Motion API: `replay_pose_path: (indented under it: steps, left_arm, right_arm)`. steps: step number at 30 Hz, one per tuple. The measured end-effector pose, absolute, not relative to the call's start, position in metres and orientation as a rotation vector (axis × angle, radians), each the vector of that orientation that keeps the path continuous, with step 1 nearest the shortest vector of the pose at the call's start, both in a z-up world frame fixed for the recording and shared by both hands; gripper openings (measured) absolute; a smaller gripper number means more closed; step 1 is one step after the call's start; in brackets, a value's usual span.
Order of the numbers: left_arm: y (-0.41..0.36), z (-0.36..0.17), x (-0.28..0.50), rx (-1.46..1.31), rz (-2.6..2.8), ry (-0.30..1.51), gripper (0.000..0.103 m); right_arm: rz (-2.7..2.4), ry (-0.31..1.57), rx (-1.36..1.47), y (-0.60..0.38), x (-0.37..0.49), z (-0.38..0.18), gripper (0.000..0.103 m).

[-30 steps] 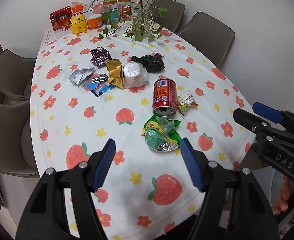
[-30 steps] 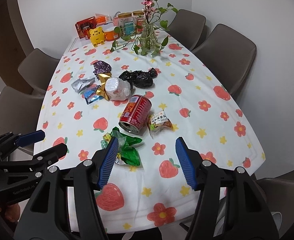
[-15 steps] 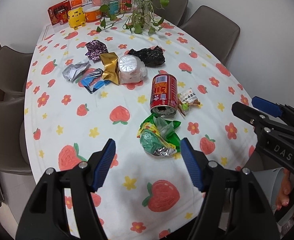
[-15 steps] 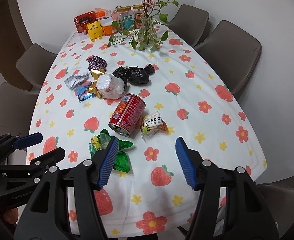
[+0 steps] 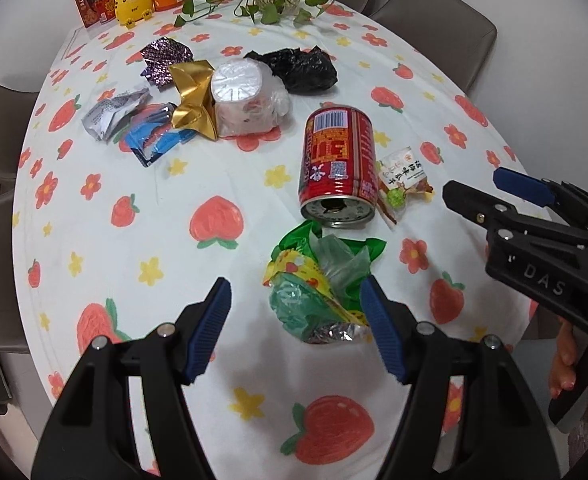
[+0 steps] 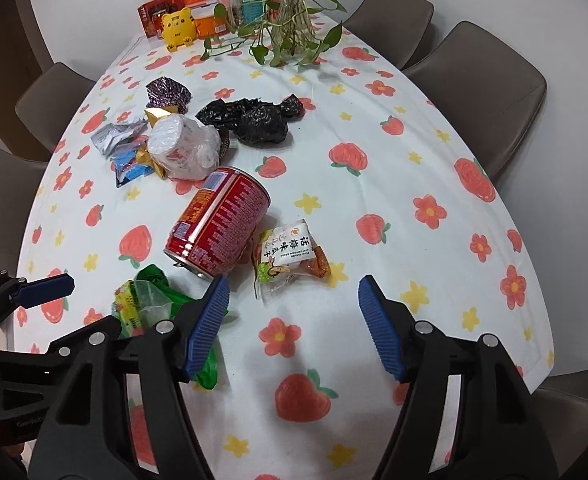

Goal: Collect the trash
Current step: 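Grasp the green snack bag with the left tool while the right tool grasps the white snack packet, then carry the green bag and white packet over to the grey trash bin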

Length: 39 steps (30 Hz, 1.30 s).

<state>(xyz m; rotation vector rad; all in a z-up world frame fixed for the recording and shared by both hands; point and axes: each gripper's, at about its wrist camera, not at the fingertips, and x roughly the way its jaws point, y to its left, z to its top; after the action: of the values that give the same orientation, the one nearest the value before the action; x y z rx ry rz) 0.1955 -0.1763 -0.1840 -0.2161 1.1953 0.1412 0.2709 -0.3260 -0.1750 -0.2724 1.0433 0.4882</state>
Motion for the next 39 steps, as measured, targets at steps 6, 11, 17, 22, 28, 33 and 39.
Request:
replay_pose_path:
  steps: [6, 11, 17, 22, 28, 33, 39]
  left_arm:
    - [-0.174, -0.225, 0.207, -0.251, 0.107, 1.240, 0.067]
    - [-0.175, -0.244, 0.212, -0.285, 0.056, 1.250, 0.064]
    - [-0.172, -0.242, 0.214, -0.273, 0.047, 1.218, 0.052]
    - [-0.167, -0.233, 0.212, -0.267, 0.051, 1.203, 0.049]
    - [-0.161, -0.212, 0.200, -0.258, 0.042, 1.179, 0.049]
    - [-0.163, -0.193, 0.187, -0.232, 0.031, 1.159, 0.049]
    - [-0.171, -0.166, 0.171, -0.184, 0.000, 1.122, 0.049]
  right_arm:
    - [0.513, 1.056, -0.315, -0.314, 0.288, -0.216, 0.074]
    - [0.535, 1.056, -0.333, -0.303, 0.295, -0.235, 0.074]
    - [0.554, 1.049, -0.346, -0.295, 0.296, -0.237, 0.049]
    - [0.547, 1.061, -0.329, -0.296, 0.294, -0.230, 0.047]
    - [0.512, 1.069, -0.296, -0.305, 0.277, -0.213, 0.047]
    - [0.481, 1.068, -0.267, -0.316, 0.255, -0.194, 0.047]
    - [0.421, 1.045, -0.239, -0.332, 0.216, -0.167, 0.047]
